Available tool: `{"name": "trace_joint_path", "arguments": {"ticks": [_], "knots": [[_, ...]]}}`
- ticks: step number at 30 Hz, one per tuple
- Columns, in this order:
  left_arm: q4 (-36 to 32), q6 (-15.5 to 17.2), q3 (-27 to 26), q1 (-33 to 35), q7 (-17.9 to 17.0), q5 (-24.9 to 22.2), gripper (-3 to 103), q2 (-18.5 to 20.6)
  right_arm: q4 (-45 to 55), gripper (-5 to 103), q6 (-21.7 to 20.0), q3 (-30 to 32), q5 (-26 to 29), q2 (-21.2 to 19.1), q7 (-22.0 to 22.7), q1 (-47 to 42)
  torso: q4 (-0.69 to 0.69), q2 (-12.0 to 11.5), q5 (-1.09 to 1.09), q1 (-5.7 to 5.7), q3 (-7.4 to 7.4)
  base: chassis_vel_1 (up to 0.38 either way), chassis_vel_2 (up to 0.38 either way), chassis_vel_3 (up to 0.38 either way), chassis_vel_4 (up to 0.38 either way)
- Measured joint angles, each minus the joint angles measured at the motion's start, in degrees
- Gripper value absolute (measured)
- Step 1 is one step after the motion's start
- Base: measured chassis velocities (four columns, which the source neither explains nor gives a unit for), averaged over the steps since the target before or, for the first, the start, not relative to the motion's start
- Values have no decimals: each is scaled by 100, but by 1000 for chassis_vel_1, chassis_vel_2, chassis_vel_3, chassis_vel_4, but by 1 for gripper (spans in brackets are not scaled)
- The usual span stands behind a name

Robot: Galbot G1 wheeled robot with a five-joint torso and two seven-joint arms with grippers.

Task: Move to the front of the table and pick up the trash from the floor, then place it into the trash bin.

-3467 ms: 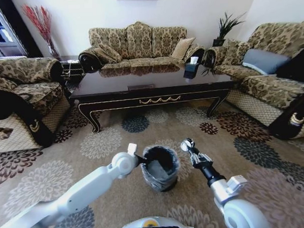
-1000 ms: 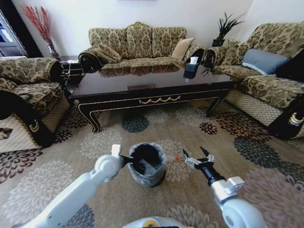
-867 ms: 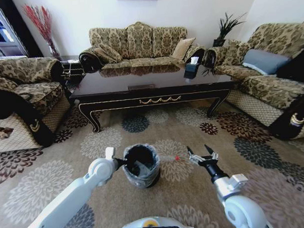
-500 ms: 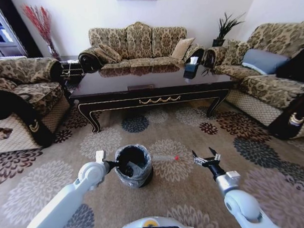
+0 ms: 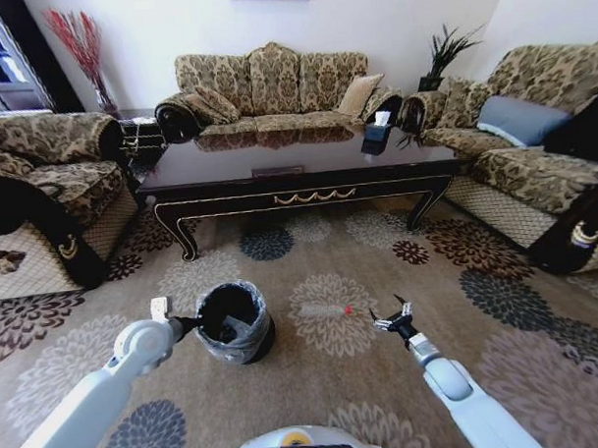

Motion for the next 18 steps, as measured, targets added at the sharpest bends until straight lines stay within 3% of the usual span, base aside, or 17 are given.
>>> {"name": "trace_joint_path", "arguments": {"ticks": [3,8,18], "knots": [[1,0,-30,60,1,-31,0,23,-363,100,222,-392,-648,-40,-116,458,0,0,-2,0,0,0,0,0,0],[-47,1,-62,176,-22,-28,0,23,-834,100,442,-913,-1184,-61,-249,1001,2,0,-1,0,0,0,0,0,0],[-187,1,-131,325,-92,-41,0,-19,-2196,100,999,-1736,-1767,235,-467,1892,0,0,0,0,0,0,0,0,0]]}}
